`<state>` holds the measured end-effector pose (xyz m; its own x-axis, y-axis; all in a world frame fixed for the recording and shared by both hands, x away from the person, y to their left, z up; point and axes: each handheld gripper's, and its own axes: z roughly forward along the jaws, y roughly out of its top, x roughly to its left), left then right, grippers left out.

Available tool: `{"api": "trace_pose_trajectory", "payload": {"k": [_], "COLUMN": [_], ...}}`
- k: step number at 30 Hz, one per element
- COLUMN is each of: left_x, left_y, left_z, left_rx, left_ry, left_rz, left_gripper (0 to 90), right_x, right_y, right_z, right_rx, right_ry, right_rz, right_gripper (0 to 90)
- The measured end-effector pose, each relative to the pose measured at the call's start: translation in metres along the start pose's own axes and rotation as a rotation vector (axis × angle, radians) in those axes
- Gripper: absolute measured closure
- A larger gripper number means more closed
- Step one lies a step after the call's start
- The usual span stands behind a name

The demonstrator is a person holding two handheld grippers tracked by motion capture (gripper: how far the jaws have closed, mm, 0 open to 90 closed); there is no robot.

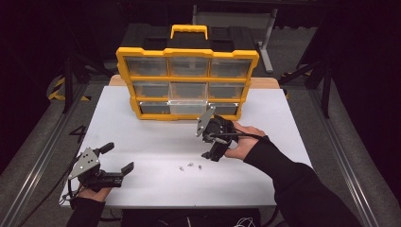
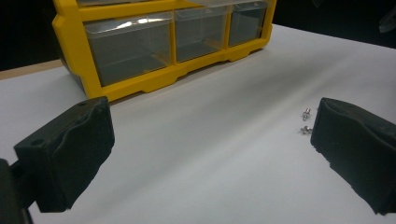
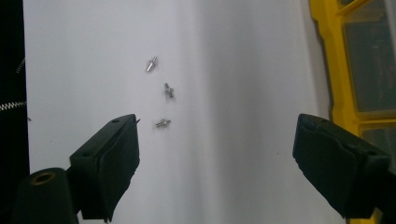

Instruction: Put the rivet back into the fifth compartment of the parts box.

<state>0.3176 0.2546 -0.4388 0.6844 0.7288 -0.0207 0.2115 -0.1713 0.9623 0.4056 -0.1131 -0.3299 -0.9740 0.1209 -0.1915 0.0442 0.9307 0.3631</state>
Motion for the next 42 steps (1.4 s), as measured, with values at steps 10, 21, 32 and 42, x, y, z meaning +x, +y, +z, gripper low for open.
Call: {"api": "trace_pose_trajectory", "payload": {"k": [10,21,32,42], "left_x": [0.000,-0.001,-0.001,-0.001], "left_y": [0.000,0.000,0.000,0.000], "left_z": [0.001,0.001,0.001,0.001], "left_rx": [0.005,0.004,0.002,0.001], "left_ry": [0.000,-0.003,-0.008,-0.012], "left_rz": [-0.007,-0.003,-0.001,0.000], "left_gripper": [0.4,0.3,0.3,0.3], "right_x": [0.011,0.021,0.024,0.023], "right_y": [-0.001,-0.007,-0.009,-0.007], "right_z": [0.032,0.067,0.085,0.092], "right_rx": [0.026,0.079,0.132,0.169], "right_ry": [0.067,0.126,0.154,0.164], "right_rz": [-0.028,-0.029,-0.023,-0.014], "right_gripper": [16.3,22.4,34.9,63.0]}}
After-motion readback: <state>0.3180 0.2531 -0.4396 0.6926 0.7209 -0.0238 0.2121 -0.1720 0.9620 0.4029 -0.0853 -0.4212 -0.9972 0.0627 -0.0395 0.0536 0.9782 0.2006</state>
